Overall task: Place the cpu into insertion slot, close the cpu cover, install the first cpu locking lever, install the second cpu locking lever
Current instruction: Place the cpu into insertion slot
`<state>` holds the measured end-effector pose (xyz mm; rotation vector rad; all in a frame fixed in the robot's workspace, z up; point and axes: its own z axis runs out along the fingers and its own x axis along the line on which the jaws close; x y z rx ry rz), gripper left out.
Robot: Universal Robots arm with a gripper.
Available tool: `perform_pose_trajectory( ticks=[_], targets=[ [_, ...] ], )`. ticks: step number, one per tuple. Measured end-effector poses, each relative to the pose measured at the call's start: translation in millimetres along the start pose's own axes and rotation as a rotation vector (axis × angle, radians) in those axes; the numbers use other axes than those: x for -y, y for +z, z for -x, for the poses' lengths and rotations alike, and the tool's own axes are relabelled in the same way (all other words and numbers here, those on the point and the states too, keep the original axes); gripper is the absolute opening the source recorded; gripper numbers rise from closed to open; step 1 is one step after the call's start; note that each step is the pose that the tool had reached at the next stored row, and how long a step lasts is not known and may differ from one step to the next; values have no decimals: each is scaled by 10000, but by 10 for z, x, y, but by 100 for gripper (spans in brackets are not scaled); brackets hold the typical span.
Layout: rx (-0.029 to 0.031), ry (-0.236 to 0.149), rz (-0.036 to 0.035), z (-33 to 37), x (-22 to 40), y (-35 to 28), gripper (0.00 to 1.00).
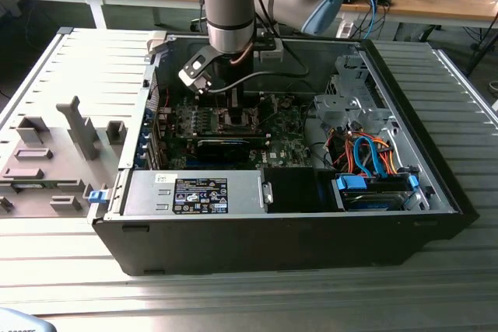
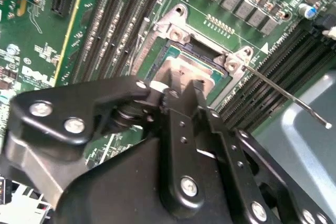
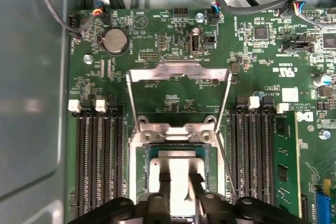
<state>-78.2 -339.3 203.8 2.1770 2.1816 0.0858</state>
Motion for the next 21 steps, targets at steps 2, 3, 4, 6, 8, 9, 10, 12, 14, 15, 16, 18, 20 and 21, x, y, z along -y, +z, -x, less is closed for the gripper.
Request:
perform_pose_trajectory(
  ticks=[2, 3, 4, 6, 8, 9, 10, 12, 14, 15, 16, 18, 20, 21],
  targets=[
    [12, -3, -1, 12, 1, 16, 23],
    [22, -5, 0, 12, 1, 21, 18],
    [21, -6, 2, 13, 1, 24, 13],
    [23, -11, 1, 15, 0, 23, 11],
    [22, -11, 4, 14, -3, 9, 11],
    [9, -10, 16, 13, -6, -13, 11],
    [8, -11, 20, 12, -11, -49, 11],
    [29, -12, 5, 14, -17, -122, 11],
    [43, -13, -167, 15, -77, -176, 11],
    [46, -16, -331, 15, -97, -174, 11],
    [49, -19, -616, 15, -119, -172, 11],
    [47, -82, -921, 15, -135, -171, 11],
    [39, -430, -963, 16, -139, -172, 11],
    [31, -637, -961, 15, -139, -171, 11]
  ],
)
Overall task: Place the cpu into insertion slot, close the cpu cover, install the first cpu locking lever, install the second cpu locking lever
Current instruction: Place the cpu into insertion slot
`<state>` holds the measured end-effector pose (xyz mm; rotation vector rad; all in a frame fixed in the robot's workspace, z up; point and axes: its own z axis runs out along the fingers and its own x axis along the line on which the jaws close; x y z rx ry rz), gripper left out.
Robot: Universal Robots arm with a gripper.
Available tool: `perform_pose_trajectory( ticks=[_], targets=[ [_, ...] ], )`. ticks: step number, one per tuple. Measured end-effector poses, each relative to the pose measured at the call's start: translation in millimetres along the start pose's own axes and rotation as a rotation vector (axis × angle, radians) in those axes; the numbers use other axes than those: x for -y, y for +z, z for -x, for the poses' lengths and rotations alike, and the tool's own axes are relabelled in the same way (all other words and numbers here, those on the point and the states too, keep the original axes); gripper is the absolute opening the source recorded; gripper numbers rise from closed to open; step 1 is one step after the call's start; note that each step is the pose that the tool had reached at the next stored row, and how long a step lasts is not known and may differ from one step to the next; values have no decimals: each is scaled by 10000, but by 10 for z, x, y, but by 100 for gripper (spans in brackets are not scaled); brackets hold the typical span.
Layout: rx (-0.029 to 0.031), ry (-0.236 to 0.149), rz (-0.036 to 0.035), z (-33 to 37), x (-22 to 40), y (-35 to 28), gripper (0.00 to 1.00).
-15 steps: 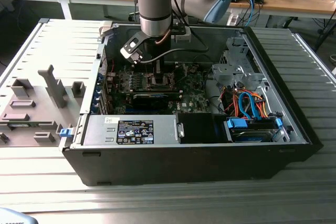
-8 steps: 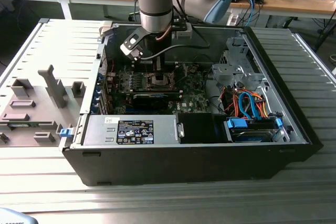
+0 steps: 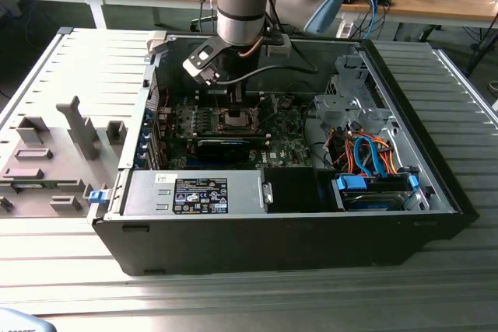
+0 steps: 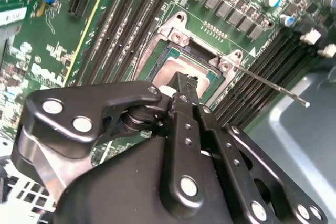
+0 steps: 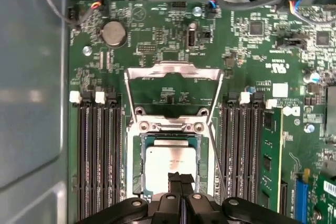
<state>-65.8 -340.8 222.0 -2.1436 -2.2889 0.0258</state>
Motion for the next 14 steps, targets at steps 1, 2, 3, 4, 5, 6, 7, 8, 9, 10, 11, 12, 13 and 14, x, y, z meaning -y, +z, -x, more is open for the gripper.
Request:
perform_pose_trajectory(
  ticks=[1, 2, 3, 4, 5, 6, 7, 8, 9, 10, 11, 12, 13, 14],
  targets=[
    [4, -300, 2, 0, 0, 0, 11],
    [7, -520, 3, 0, -2, 1, 11],
    [7, -527, 2, 0, -3, 1, 11],
    [8, -529, 1, 0, -3, 0, 11],
    [8, -529, 1, 0, -3, 0, 11],
    [7, -531, 1, 0, -3, 0, 11],
    [8, -532, 1, 0, -3, 0, 11],
    [7, -533, 1, 0, -3, 0, 11],
    [7, -534, 1, 0, -3, 0, 11],
    [7, -534, 1, 0, -3, 0, 11],
    [7, -535, 1, 0, -3, 0, 11],
    [8, -535, 1, 0, -3, 0, 11],
    [7, -536, 1, 0, -3, 0, 11],
    [8, -535, 1, 0, -3, -1, 11]
  ],
)
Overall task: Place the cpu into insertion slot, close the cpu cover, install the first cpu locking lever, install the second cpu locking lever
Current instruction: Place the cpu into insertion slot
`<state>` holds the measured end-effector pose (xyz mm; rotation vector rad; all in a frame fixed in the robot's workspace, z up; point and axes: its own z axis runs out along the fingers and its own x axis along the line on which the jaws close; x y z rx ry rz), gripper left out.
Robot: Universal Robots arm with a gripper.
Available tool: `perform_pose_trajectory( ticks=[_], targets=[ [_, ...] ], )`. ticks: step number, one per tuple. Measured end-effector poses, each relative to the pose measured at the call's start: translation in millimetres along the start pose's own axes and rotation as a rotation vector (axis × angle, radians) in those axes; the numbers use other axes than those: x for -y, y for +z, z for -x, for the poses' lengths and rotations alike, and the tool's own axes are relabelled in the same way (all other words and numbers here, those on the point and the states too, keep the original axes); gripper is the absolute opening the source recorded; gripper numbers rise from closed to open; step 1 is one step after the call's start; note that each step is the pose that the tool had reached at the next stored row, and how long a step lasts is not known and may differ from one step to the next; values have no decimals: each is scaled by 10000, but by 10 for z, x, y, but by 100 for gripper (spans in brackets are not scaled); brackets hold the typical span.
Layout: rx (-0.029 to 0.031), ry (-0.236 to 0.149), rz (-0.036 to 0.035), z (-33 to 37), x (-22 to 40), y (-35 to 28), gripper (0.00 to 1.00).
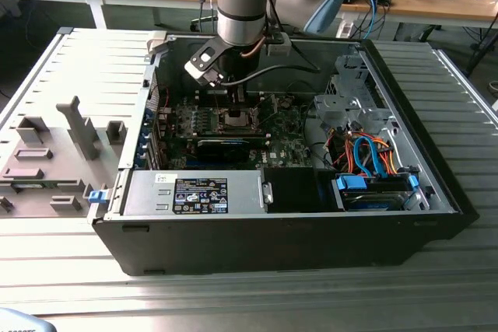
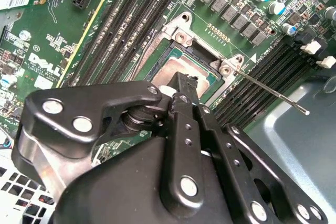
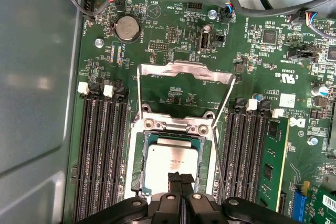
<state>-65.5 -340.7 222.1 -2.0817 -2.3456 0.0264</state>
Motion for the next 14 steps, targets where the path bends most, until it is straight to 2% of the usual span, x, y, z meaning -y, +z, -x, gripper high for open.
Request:
perform_pose_trajectory(
  ticks=[3, 5, 7, 14],
  targets=[
    [0, -1, 0, 0, 0, -29, 11],
    [0, -1, 1, 0, 1, -79, 11],
    [0, -2, 1, 1, 3, -161, 11],
    [0, -2, 1, 3, 5, -325, 11]
  ],
)
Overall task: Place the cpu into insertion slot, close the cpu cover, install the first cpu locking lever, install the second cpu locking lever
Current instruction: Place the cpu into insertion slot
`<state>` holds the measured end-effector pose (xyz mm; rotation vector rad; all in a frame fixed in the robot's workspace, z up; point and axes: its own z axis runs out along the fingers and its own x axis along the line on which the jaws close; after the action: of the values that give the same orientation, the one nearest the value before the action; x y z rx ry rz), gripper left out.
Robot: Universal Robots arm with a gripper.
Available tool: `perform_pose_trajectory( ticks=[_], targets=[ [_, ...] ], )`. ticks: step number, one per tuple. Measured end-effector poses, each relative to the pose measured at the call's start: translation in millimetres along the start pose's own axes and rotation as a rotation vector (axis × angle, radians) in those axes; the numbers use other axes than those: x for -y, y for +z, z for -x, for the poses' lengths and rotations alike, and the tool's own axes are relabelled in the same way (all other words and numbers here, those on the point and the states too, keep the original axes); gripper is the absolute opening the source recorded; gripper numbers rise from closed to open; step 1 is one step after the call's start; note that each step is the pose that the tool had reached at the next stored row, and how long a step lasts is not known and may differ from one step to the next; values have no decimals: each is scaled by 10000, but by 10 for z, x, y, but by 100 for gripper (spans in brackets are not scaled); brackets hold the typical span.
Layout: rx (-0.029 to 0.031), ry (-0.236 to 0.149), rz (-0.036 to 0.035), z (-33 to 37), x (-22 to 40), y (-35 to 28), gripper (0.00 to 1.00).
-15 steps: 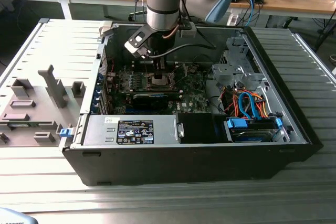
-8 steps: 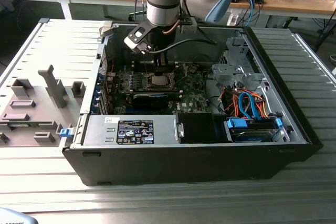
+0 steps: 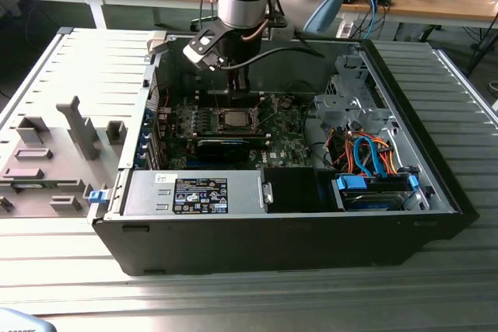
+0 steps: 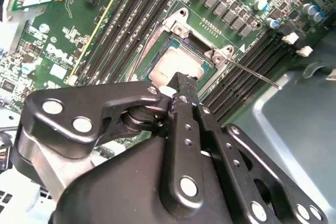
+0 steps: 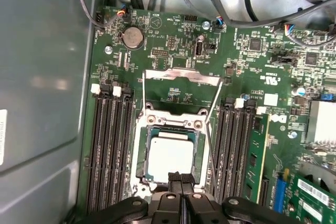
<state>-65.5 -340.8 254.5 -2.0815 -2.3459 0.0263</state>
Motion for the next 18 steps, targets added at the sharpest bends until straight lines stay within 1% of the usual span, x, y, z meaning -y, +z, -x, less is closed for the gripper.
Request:
perform_pose_trajectory(
  ticks=[4, 5, 6, 10, 14, 17, 18],
  targets=[
    [-1, -1, 1, 0, 1, -87, 11],
    [0, -1, 0, 1, 2, -121, 11],
    [1, -2, -1, 1, 3, -179, 11],
    [0, -2, 0, 2, 4, -279, 11],
    [0, -2, 0, 3, 6, -392, 11],
    [0, -2, 0, 3, 7, -442, 11],
    [-2, -2, 1, 3, 7, -444, 11]
  ],
)
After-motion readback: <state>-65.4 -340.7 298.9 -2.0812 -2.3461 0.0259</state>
